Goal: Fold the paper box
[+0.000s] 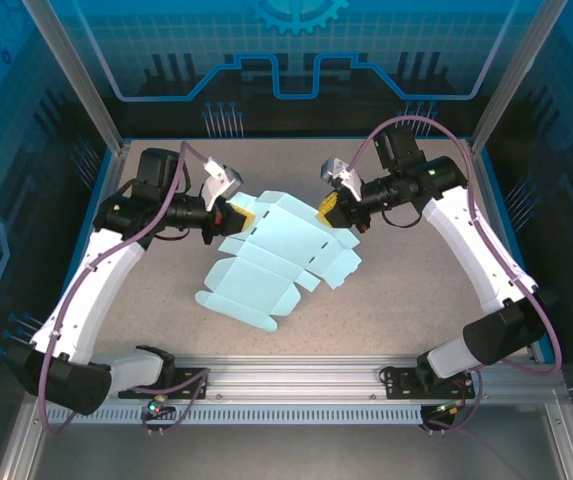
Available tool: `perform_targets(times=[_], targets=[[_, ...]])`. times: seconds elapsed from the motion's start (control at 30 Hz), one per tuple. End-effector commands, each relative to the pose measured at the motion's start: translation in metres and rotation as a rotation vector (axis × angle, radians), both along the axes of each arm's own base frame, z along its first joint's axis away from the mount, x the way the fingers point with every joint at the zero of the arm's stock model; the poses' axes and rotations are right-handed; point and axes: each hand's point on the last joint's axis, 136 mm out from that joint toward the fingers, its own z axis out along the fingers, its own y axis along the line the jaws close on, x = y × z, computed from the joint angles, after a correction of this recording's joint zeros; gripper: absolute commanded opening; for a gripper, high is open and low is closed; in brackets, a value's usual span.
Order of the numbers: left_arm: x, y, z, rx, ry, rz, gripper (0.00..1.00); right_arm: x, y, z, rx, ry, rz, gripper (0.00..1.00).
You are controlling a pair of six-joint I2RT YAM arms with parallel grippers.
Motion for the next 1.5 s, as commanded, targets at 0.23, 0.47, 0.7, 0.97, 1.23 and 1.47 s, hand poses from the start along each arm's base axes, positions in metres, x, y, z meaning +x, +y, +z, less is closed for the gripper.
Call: perform_targets(times=[0.23,0.47,0.7,0.97,1.23,1.47], targets=[[-0.013,-0.006,0.013,-0.100,-0.003,-0.065,0.00,0.009,0.005,0.036,0.145,-0.079,0.047,0.54],[-0.008,-0.008,0.014,-0.119,0.017,-0.073,0.00,0.008,0.017,0.019,0.119,-0.029,0.098,0.54],[-0.002,-0.007,0.011,-0.117,0.033,-0.063,0.00,0.008,0.019,0.017,0.128,-0.037,0.102,0.29],[0.000,-0.008,0.014,-0.139,0.040,-0.060,0.00,0.015,0.017,0.007,0.102,-0.053,0.062,0.27],[0.004,-0.006,0.014,-0.140,0.043,-0.045,0.00,0.016,0.018,0.009,0.112,-0.061,0.058,0.25],[0.004,-0.005,0.014,-0.141,0.043,-0.043,0.00,0.017,0.017,0.014,0.114,-0.075,0.051,0.28]])
